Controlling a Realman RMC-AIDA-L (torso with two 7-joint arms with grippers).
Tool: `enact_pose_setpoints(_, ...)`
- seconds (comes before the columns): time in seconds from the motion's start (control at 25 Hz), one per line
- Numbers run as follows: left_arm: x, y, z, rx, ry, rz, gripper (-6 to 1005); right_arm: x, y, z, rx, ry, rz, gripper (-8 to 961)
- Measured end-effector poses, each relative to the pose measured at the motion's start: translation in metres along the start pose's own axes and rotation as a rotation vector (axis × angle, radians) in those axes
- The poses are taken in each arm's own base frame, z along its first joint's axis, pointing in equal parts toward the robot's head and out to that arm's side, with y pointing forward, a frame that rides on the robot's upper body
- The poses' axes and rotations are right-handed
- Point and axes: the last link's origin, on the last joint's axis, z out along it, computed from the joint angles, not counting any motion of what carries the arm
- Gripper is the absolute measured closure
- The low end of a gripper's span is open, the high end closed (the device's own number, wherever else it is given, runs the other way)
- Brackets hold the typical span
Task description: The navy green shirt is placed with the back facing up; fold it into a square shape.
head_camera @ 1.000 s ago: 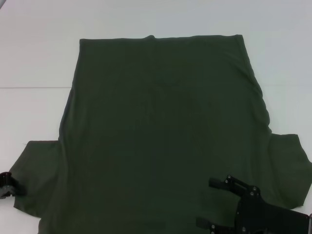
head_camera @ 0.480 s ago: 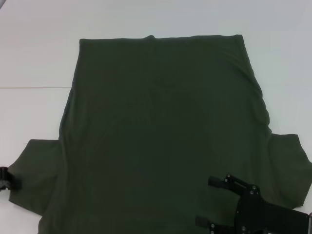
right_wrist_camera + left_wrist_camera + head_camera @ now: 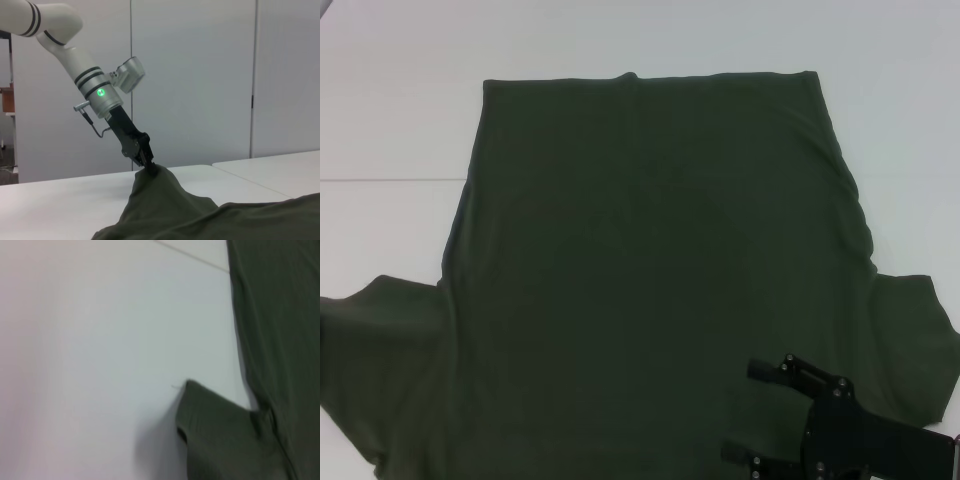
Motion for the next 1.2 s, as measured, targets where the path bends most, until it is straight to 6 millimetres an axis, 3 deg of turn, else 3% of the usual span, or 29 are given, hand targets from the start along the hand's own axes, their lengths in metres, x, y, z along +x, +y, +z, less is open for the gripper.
enact_pose_setpoints(0.32,0.007,0.002,-0.014,-0.035,0.041,-0.013,981,-0.001,0.001,0.0,-0.004,-0.006,-0.001,19)
enact_pose_setpoints(0.64,0.001,0.033,-0.011,-0.234,0.013,-0.007,982,-0.001,0.001,0.0,-0.005,-0.007,-0.002,19)
enact_pose_setpoints(0.76,-0.004,0.052,-0.005,-0.327,-0.015,0.006,982,-0.001,0.001,0.0,-0.005,-0.007,-0.002,19)
enact_pose_setpoints(0.92,-0.018,0.079,0.017,-0.39,-0.095,0.048,982,-0.001,0.0,0.0,-0.006,-0.007,-0.003,20)
enact_pose_setpoints(1.2,-0.036,0.103,0.05,-0.361,-0.169,0.111,983,-0.001,0.001,0.001,-0.006,-0.007,-0.003,20)
